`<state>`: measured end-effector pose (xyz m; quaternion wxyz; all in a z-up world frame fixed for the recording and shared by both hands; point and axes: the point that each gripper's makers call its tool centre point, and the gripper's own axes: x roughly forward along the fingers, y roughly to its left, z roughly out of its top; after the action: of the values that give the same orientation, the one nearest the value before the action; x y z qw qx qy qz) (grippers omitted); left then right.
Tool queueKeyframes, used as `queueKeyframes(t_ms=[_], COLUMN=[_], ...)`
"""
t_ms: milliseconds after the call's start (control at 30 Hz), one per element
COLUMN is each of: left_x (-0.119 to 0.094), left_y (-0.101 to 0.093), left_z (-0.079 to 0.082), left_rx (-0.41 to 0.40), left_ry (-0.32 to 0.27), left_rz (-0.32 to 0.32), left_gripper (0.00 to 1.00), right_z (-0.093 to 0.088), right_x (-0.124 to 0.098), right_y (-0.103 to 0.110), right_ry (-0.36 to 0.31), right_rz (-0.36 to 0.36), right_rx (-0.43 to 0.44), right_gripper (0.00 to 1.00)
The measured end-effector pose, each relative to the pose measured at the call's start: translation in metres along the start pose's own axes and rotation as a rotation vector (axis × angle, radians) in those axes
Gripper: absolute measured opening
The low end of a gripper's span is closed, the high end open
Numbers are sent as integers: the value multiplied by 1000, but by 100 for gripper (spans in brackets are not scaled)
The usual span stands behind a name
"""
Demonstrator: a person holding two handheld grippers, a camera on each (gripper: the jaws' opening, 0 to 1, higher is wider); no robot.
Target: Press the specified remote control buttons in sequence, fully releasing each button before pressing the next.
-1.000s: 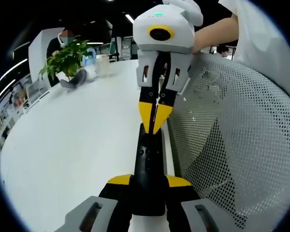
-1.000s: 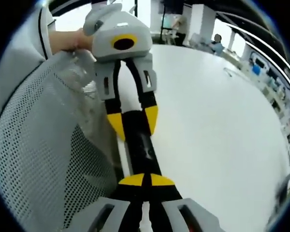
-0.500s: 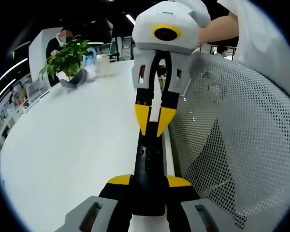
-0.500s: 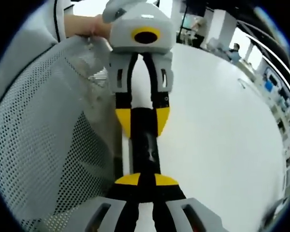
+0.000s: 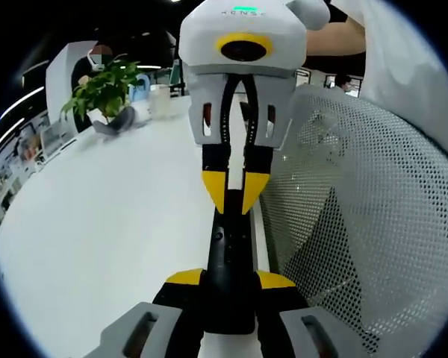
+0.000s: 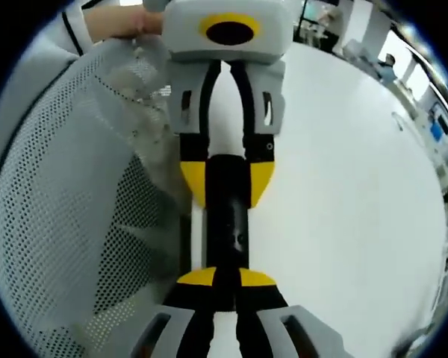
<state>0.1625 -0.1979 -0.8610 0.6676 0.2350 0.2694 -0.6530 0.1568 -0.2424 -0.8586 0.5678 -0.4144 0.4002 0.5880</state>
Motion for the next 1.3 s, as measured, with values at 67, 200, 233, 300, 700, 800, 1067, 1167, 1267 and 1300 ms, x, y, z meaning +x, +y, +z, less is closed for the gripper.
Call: queueKeyframes(t_ms=[67,200,233,300,700,800,1067,1167,1267,1300], left_x=[0,0,0,0,0,0,0,0,0,0], left_y=[0,0,0,0,0,0,0,0,0,0], left_z=[0,0,0,0,0,-1,-1,-1,-1,-1], left_rx=[2,3,4,4,2,6,10,6,5,5], left_ry=[1,2,2,2,-1,0,3,2,3,3], left_rz=[2,6,7,8,10,11,9,7,6,6], left_gripper=[25,25,25,25,25,25,25,25,25,25], right_z=[0,1,1,2,7,7,8,8,7,8], right_x=[0,-3,-4,-5,-3,-2,0,2,3,4], right_y=[-1,-2,-3,-3,-3,-2,-3,-2,-2,-1], right_ry=[-32,-179,-219,-278,-242,-201,-51,18,81,86], right_rz=[-17,-44,-57,-71,-59,-53,13,20,-3,-6], right_rx=[9,42,76,143,28,-43,-56,-61,-115,-122], right_gripper=[6,5,5,5,6,7,6,6,6,6])
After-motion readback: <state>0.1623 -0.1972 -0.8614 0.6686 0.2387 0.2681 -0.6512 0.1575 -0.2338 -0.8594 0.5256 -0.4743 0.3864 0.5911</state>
